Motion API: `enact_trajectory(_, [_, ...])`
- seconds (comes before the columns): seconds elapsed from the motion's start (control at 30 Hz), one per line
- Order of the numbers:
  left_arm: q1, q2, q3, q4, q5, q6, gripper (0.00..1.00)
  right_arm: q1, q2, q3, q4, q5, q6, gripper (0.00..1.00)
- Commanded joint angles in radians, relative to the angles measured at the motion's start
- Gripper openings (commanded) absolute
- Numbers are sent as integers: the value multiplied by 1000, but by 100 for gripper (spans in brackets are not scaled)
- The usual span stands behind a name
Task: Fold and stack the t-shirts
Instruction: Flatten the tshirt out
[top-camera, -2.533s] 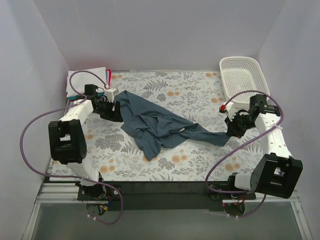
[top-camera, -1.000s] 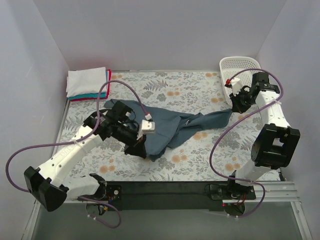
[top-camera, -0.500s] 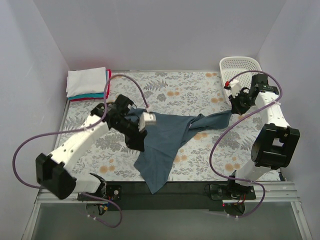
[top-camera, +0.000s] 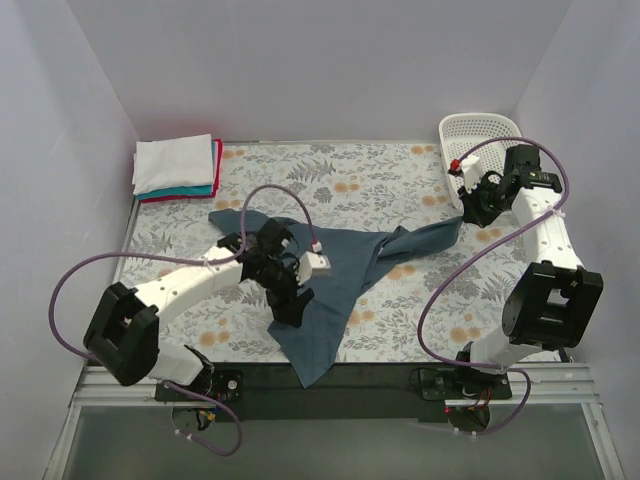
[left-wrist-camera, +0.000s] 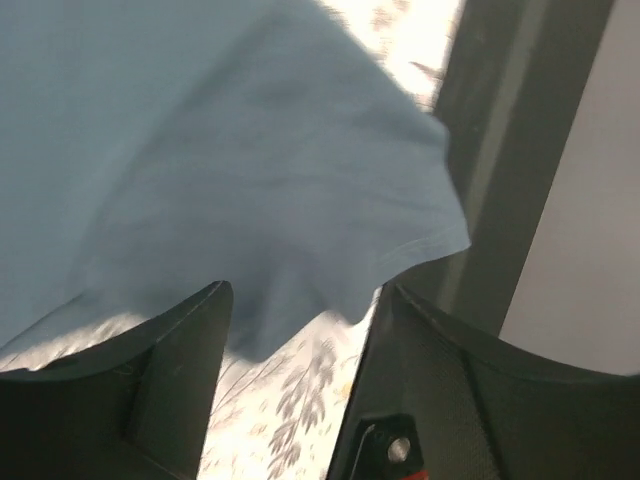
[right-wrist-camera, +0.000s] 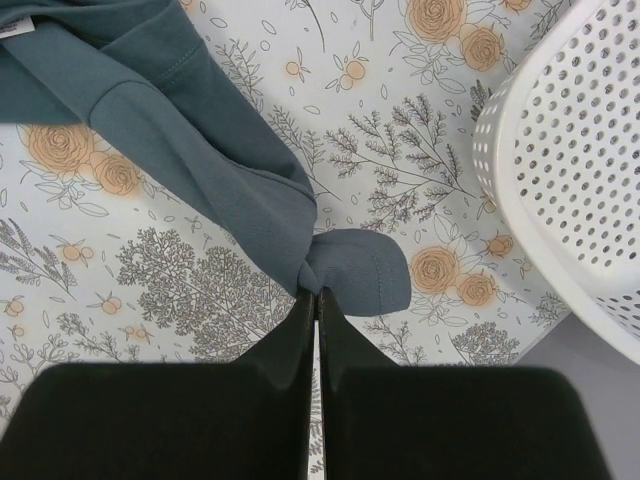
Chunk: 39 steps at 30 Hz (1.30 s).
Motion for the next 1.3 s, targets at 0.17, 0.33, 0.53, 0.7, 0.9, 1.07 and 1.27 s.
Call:
enact_trajectory(0.17, [-445, -123, -211, 208, -284, -82, 58, 0, -44, 10, -10, 9, 2, 1])
enact_trajectory(0.33, [-518, -54, -234, 311, -467, -93, 64, 0, -50, -1, -11, 12, 5, 1])
enact_trajectory(0.53, [-553, 7, -271, 404, -567, -125, 54, 0, -56, -16, -10, 10, 1, 1])
enact_trajectory(0.7, [-567, 24, -299, 415, -616, -132, 6, 0, -51, -12, -10, 8, 10, 1])
enact_trajectory(0.9, [26, -149, 188, 132, -285, 18, 0, -1, -87, -9, -11, 39, -21, 1])
enact_trajectory(1.07, [477, 174, 849, 39, -113, -90, 0, -4, -93, 36, -8, 48, -27, 1])
enact_trajectory(1.27, [677, 346, 1088, 133, -132, -210, 0, -7, -82, 174, -5, 41, -22, 1])
